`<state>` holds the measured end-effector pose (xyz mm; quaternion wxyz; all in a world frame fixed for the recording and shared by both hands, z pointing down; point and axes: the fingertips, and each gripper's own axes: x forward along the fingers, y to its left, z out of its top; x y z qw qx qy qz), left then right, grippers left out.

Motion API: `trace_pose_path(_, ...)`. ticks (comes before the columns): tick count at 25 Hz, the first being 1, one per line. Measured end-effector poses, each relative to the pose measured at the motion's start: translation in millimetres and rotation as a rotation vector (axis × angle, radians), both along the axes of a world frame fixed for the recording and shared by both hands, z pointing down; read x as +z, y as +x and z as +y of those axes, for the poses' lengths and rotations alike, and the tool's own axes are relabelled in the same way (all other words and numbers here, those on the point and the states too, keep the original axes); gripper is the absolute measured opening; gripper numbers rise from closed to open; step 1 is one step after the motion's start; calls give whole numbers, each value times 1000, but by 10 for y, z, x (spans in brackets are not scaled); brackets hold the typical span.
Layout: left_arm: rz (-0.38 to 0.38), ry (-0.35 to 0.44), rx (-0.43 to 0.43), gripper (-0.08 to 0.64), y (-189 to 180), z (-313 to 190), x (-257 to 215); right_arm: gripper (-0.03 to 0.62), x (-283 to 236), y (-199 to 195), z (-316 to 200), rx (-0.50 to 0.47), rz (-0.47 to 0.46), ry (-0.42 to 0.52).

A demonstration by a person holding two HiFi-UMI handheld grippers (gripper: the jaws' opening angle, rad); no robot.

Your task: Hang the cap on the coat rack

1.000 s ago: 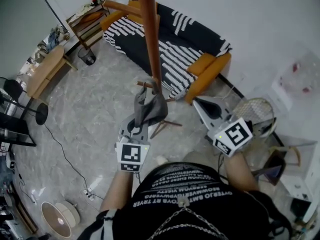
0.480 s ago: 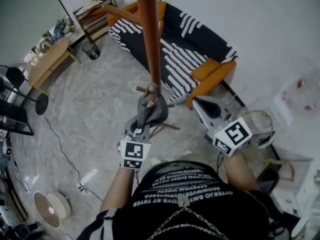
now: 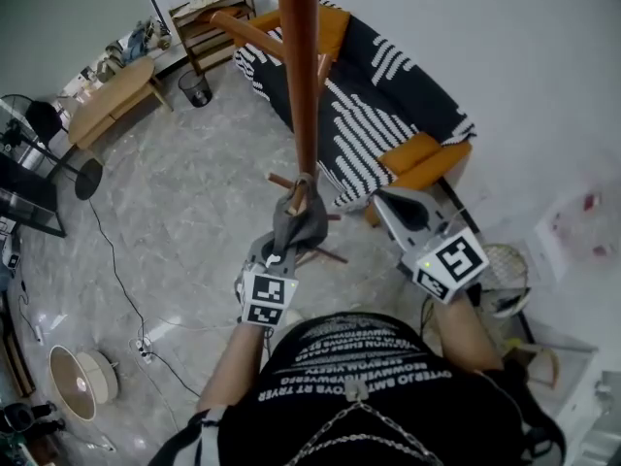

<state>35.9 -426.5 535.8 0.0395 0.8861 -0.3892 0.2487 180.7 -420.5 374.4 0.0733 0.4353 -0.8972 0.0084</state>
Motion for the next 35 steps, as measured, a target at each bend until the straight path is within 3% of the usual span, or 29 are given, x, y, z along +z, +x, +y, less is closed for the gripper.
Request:
trace_pose_path(9,9,-30,-1,9,7,25,232,2,-5,-91,-84,-35,5,-7)
trace_pose_path(17,34,53,67,13,45,50,244,2,75,-164,-59,-22,-4,-29)
trace_pose_path(26,60,34,152,186,-25,215,238,2,67,-287,60,15,-6,-16)
trace_pose_path(35,107,102,183,193,-353,321,-214,2,16,-507,162,59,-13,1)
